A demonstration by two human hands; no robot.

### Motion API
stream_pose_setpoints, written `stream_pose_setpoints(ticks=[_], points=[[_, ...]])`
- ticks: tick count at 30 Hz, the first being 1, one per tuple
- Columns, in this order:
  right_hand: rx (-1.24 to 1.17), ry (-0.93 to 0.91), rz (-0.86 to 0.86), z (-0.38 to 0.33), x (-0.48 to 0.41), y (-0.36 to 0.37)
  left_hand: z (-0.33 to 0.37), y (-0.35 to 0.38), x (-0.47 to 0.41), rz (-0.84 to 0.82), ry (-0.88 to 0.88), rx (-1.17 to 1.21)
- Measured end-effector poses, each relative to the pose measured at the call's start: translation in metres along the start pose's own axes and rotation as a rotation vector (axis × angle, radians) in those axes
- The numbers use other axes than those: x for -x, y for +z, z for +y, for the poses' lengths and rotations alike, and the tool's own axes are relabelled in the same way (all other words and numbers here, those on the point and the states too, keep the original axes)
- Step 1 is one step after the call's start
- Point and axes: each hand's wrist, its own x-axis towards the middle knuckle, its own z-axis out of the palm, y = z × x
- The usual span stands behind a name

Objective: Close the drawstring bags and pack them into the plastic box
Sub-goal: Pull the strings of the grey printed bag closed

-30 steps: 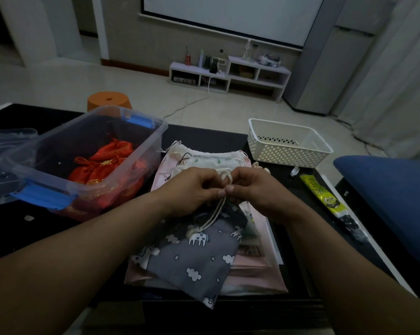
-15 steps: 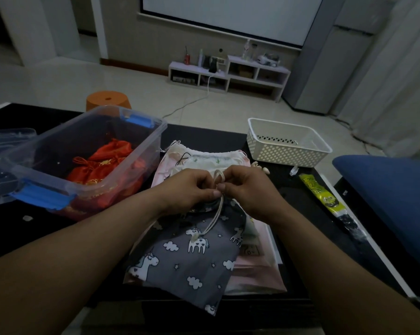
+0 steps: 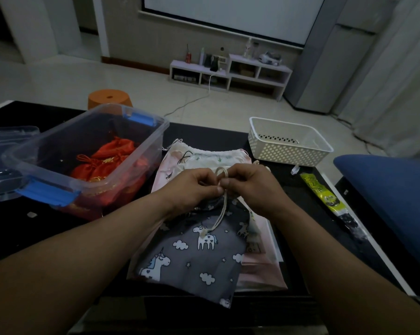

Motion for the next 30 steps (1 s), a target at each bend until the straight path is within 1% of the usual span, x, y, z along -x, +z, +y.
stream_pose_setpoints(ticks=[3, 7, 9, 13, 18, 22, 24, 27, 28, 30], points=[[0.020, 0.005, -0.002, 0.000, 0.001, 0.001, 0.000, 0.002, -0.001, 0.044, 0.015, -0.057], [0.230, -0.086, 0.070, 0.000, 0.001, 0.012, 0.001, 0.013, 0.000, 0.158, 0.108, -0.275], [0.293, -0.130, 0.092, 0.000, 0.002, 0.018, -0.001, 0.018, 0.001, 0.193, 0.144, -0.342], [0.337, -0.170, 0.128, -0.002, 0.005, 0.024, -0.004, 0.017, 0.001, 0.220, 0.159, -0.369], [0.356, -0.181, 0.139, 0.000, 0.003, 0.017, 0.004, 0.005, 0.001, 0.112, 0.136, -0.355], [0.251, -0.159, 0.084, -0.003, 0.005, 0.012, 0.010, -0.006, 0.001, 0.005, 0.106, -0.378], [0.231, -0.154, 0.081, -0.004, 0.005, 0.010, 0.016, -0.010, 0.003, -0.058, 0.046, -0.303], [0.201, -0.165, 0.103, -0.004, 0.006, 0.007, 0.021, -0.014, 0.004, -0.149, -0.063, -0.066], [0.198, -0.167, 0.106, -0.004, 0.006, 0.006, 0.022, -0.015, 0.004, -0.155, -0.072, -0.035], [0.197, -0.159, 0.092, -0.004, 0.007, 0.005, 0.021, -0.014, 0.003, -0.149, -0.064, -0.051]])
